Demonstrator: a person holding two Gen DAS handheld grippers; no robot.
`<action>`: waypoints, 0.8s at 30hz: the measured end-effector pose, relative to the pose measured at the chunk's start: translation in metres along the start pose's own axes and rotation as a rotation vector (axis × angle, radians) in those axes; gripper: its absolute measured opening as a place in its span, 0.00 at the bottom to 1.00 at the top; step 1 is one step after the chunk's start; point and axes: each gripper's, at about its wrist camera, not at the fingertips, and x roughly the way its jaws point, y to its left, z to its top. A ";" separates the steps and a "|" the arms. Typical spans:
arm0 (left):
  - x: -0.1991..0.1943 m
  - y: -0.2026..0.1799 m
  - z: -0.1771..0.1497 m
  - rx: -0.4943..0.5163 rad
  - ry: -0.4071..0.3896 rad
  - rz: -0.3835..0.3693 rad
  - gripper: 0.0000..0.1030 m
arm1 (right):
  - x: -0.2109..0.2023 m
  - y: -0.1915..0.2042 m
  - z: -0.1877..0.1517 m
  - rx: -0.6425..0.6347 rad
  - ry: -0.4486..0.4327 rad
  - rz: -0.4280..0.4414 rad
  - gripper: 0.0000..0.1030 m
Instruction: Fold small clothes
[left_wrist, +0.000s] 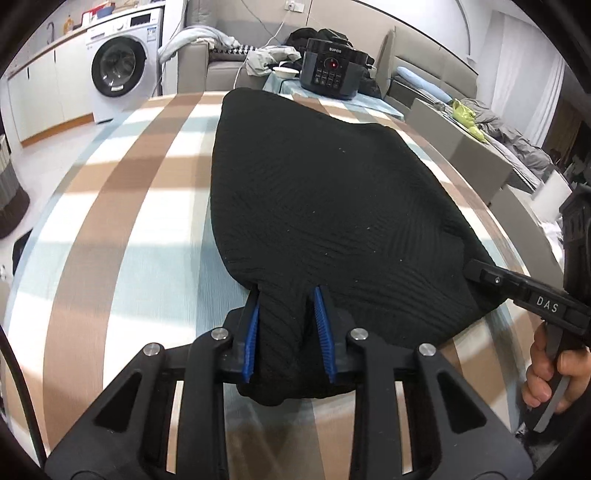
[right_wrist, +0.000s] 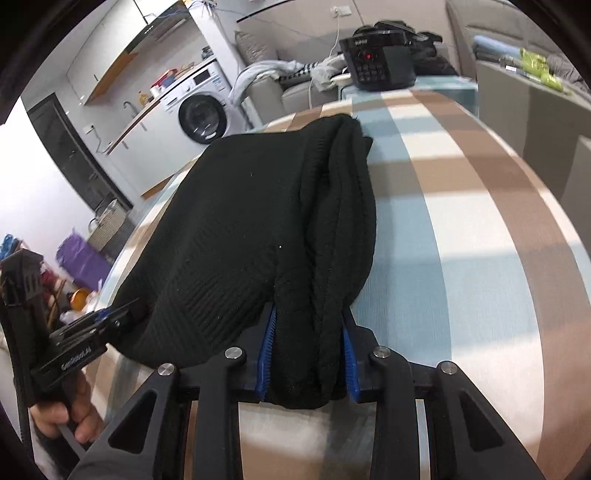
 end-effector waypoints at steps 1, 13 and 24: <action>0.005 0.002 0.006 -0.009 0.001 0.008 0.24 | 0.005 0.001 0.005 -0.002 -0.003 -0.007 0.30; 0.001 0.016 0.014 -0.033 -0.046 0.067 0.38 | -0.012 0.000 0.013 -0.031 -0.043 -0.014 0.57; -0.074 0.005 -0.014 0.056 -0.331 0.058 0.99 | -0.062 0.018 -0.003 -0.249 -0.227 0.041 1.00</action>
